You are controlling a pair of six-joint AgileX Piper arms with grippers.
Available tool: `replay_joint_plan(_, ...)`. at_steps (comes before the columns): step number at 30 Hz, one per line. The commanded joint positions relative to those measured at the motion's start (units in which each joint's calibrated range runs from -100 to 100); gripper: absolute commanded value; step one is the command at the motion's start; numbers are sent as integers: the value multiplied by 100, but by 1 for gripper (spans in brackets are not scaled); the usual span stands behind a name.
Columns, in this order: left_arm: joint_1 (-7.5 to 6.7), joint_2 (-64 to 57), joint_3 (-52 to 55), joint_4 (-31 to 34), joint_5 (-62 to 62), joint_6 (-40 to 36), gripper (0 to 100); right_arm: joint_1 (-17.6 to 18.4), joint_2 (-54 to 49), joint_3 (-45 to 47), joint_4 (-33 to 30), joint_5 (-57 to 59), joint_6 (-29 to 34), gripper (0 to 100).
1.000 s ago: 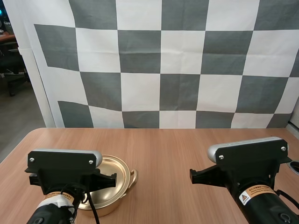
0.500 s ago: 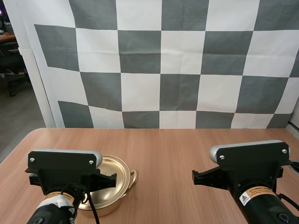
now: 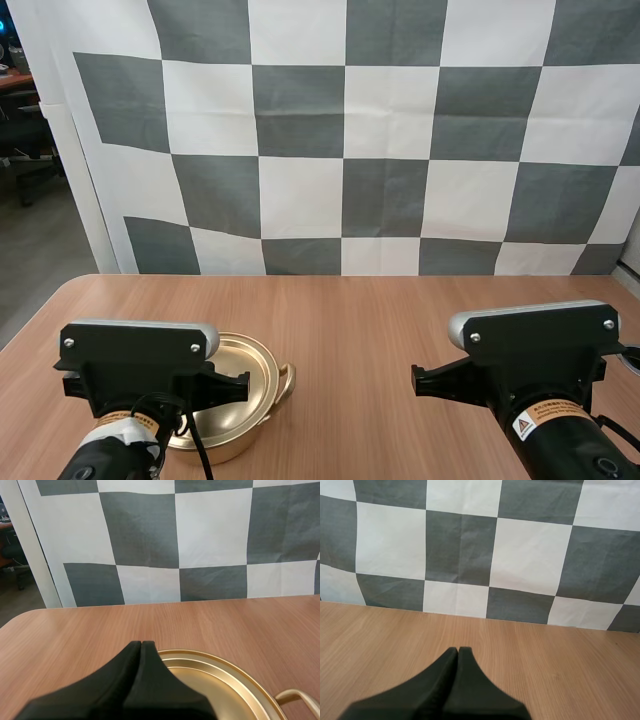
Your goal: Open the pot, put the car inside, and close it
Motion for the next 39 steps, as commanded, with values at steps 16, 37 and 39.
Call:
replay_joint_plan(16, -5, 0, 0, -1, 2, -1, 0, -5, 0, 3, 6, -6, 0, 0)
replay_joint_plan(37, -5, 0, 0, -1, 2, -1, 0, -7, 0, 625, -7, -624, -22, 0)
replay_joint_plan(39, -5, 0, 0, -1, 2, -1, 0, -7, 0, 625, -9, -757, -13, 0)
